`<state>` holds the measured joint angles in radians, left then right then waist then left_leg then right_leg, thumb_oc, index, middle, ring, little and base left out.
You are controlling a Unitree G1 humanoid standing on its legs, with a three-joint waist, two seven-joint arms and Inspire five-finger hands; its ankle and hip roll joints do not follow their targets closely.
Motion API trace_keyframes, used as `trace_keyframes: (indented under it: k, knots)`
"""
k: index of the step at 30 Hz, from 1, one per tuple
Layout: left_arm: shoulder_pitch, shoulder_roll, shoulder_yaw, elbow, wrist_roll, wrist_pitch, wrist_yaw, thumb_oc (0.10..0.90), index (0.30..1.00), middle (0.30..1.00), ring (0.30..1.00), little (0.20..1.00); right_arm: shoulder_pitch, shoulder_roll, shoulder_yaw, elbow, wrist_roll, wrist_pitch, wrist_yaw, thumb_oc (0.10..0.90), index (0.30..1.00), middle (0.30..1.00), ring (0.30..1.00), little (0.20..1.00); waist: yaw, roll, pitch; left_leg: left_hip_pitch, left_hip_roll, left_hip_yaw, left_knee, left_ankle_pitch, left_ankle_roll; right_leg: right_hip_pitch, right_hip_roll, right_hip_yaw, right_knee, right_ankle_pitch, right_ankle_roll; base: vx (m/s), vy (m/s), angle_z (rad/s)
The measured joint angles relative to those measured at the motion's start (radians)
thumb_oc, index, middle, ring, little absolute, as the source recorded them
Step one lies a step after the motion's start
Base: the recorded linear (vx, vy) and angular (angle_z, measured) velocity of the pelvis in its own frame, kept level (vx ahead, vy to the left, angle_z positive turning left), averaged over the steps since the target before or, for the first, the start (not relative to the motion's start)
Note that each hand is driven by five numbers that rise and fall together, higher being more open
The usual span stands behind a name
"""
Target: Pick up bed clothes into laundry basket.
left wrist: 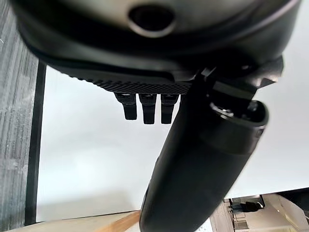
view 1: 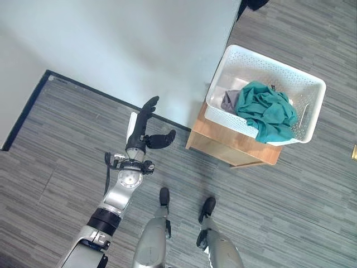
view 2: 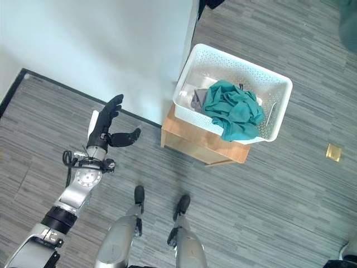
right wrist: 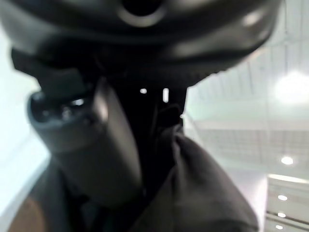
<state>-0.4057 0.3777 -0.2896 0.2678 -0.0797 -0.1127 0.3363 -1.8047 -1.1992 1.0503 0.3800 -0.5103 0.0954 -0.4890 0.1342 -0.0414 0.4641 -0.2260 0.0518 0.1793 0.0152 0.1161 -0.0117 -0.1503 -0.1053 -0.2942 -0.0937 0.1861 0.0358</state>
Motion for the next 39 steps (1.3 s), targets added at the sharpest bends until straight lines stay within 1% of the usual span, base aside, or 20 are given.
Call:
trace_keyframes:
  k: [6,10,14,15,16,18,19,20,21,22,23,25,29,34,36,38,39]
  knots:
    - [0.017,0.003,-0.023,0.0,0.001,0.0,-0.016,0.8,0.9,0.9,0.9,0.9,0.027,0.0,0.0,0.004,-0.016,-0.005,0.001,0.4,0.3,0.3,0.3,0.3,-0.007,-0.005,-0.003,-0.018,0.002,-0.005,0.015,0.0,-0.001,-0.008,0.001,-0.002,-0.001,-0.001,0.0,0.0,-0.006,0.03]
    - [0.02,0.008,-0.023,0.0,0.001,0.0,-0.016,0.8,0.9,0.9,0.9,0.9,0.058,0.0,0.001,0.009,-0.016,-0.007,0.005,0.4,0.3,0.3,0.3,0.3,-0.008,-0.015,-0.01,-0.043,0.002,-0.005,0.02,0.0,0.0,-0.031,0.001,-0.001,0.001,0.001,-0.002,-0.04,0.005,-0.01]
    - [0.027,0.008,-0.022,0.0,0.001,0.0,-0.016,0.8,0.9,0.9,0.9,0.9,0.15,0.004,-0.031,0.007,-0.012,-0.008,0.008,0.4,0.3,0.3,0.3,0.3,-0.008,-0.015,-0.01,-0.05,0.001,-0.002,0.019,-0.002,0.002,-0.04,0.0,0.0,0.001,0.007,-0.005,-0.02,0.011,0.0]
    - [0.028,0.007,-0.022,0.0,0.001,0.0,-0.013,0.8,0.9,0.9,0.9,0.9,0.216,0.014,-0.098,-0.003,-0.011,-0.011,0.008,0.4,0.3,0.3,0.3,0.3,-0.009,-0.015,-0.01,-0.051,0.001,-0.002,0.019,-0.002,0.002,-0.042,0.0,0.001,0.001,0.007,-0.005,-0.05,0.028,0.0]
    - [0.028,0.003,-0.02,0.0,0.001,0.0,-0.009,0.8,0.9,0.9,0.9,0.9,0.309,0.042,-0.203,-0.024,-0.003,-0.01,0.005,0.4,0.3,0.3,0.3,0.3,-0.009,-0.015,-0.011,-0.052,0.001,-0.002,0.019,-0.003,0.002,-0.043,-0.001,0.002,0.001,0.008,-0.006,0.0,0.0,0.0]
    - [0.027,0.003,-0.017,0.0,0.001,0.0,-0.004,0.8,0.9,0.9,0.9,0.9,0.385,0.053,-0.275,-0.065,0.012,-0.006,0.007,0.4,0.3,0.3,0.3,0.3,-0.011,-0.015,-0.011,-0.061,0.0,0.001,0.02,-0.003,0.002,-0.053,-0.001,0.003,0.001,0.008,-0.006,-0.01,0.007,-0.02]
    - [0.028,0.001,-0.007,0.0,0.001,0.002,0.006,0.8,0.9,0.9,0.9,0.9,0.512,0.083,-0.395,-0.141,0.014,-0.003,0.006,0.4,0.3,0.3,0.3,0.3,-0.015,-0.015,-0.011,-0.074,0.0,0.001,0.023,-0.003,0.002,-0.065,-0.002,0.004,0.001,0.009,-0.008,-0.02,0.009,-0.04]
    - [0.028,0.001,-0.004,0.0,0.001,0.004,0.008,0.8,0.9,0.9,0.9,0.9,0.543,0.095,-0.412,-0.165,0.015,0.003,0.005,0.4,0.3,0.3,0.3,0.3,-0.02,-0.013,-0.01,-0.076,0.0,0.005,0.023,-0.003,0.002,-0.069,-0.002,0.007,0.001,0.009,-0.008,-0.01,0.009,-0.06]
    - [0.028,0.0,-0.003,0.0,0.002,0.007,0.011,0.8,0.9,0.9,0.9,0.9,0.637,0.139,-0.489,-0.212,0.009,0.001,0.009,0.4,0.3,0.3,0.3,0.3,-0.023,-0.012,-0.009,-0.076,0.0,0.007,0.023,-0.003,0.002,-0.07,-0.002,0.012,0.001,0.01,-0.008,-0.03,0.006,-0.06]
    - [0.028,-0.001,-0.002,-0.001,0.003,0.007,0.012,0.8,0.9,0.9,0.9,0.9,0.678,0.158,-0.519,-0.237,0.008,0.003,0.007,0.4,0.3,0.3,0.3,0.3,-0.024,-0.012,-0.009,-0.076,0.001,0.007,0.023,-0.003,0.002,-0.07,-0.001,0.012,0.001,0.011,-0.009,-0.01,0.0,-0.06]
    - [0.026,-0.001,-0.002,-0.001,0.003,0.008,0.015,0.8,0.9,0.9,0.9,0.9,0.71,0.173,-0.523,-0.254,0.002,0.001,0.007,0.4,0.3,0.3,0.3,0.3,-0.032,-0.009,-0.008,-0.077,0.001,0.01,0.023,-0.004,0.002,-0.073,-0.002,0.015,0.001,0.012,-0.01,-0.01,-0.007,-0.04]
    - [0.026,-0.008,-0.002,-0.001,0.004,0.009,0.021,0.8,0.9,0.9,0.9,0.9,0.755,0.174,-0.524,-0.279,-0.018,0.0,0.007,0.4,0.3,0.3,0.3,0.3,-0.038,-0.007,-0.008,-0.077,0.001,0.012,0.023,-0.004,0.002,-0.072,-0.002,0.016,0.001,0.012,-0.011,-0.01,-0.007,-0.02]
    - [0.022,-0.011,-0.003,-0.001,0.005,0.009,0.025,0.8,0.9,0.9,0.9,0.9,0.774,0.173,-0.543,-0.276,-0.027,0.003,0.007,0.4,0.3,0.3,0.3,0.3,-0.041,-0.004,-0.008,-0.076,0.002,0.022,0.023,-0.004,0.002,-0.076,-0.002,0.026,0.001,0.014,-0.013,-0.01,-0.013,-0.06]
    - [0.024,-0.016,-0.003,-0.001,0.005,0.009,0.026,0.8,0.9,0.9,0.9,0.9,0.83,0.168,-0.638,-0.256,-0.024,0.006,0.0,0.4,0.3,0.3,0.3,0.3,-0.04,-0.002,-0.007,-0.079,0.003,0.028,0.023,-0.004,0.002,-0.083,-0.002,0.031,0.001,0.018,-0.015,-0.02,-0.026,-0.05]
    - [0.024,-0.015,-0.008,0.0,0.005,0.009,0.027,0.8,0.9,0.9,0.9,0.9,0.83,0.161,-0.644,-0.168,-0.018,0.002,-0.018,0.4,0.3,0.3,0.3,0.3,-0.04,-0.002,-0.007,-0.083,0.003,0.04,0.022,-0.004,0.002,-0.095,-0.003,0.051,0.001,0.026,-0.011,-0.02,0.005,-0.13]
    - [0.023,-0.015,-0.012,0.0,0.004,0.01,0.027,0.8,0.9,0.9,0.9,0.9,0.829,0.159,-0.643,-0.029,0.029,0.028,-0.018,0.4,0.3,0.3,0.3,0.3,-0.042,-0.001,-0.007,-0.1,0.001,0.052,0.019,-0.004,0.002,-0.118,-0.005,0.058,0.001,0.033,-0.011,-0.01,0.007,-0.15]
    - [0.024,-0.016,-0.015,0.002,0.004,0.01,0.028,0.8,0.9,0.9,0.9,0.9,0.83,0.159,-0.643,0.007,0.05,0.036,-0.018,0.4,0.3,0.3,0.3,0.3,-0.046,0.002,-0.005,-0.106,0.0,0.057,0.019,-0.003,0.004,-0.127,-0.005,0.064,0.001,0.036,-0.01,-0.02,0.01,-0.13]
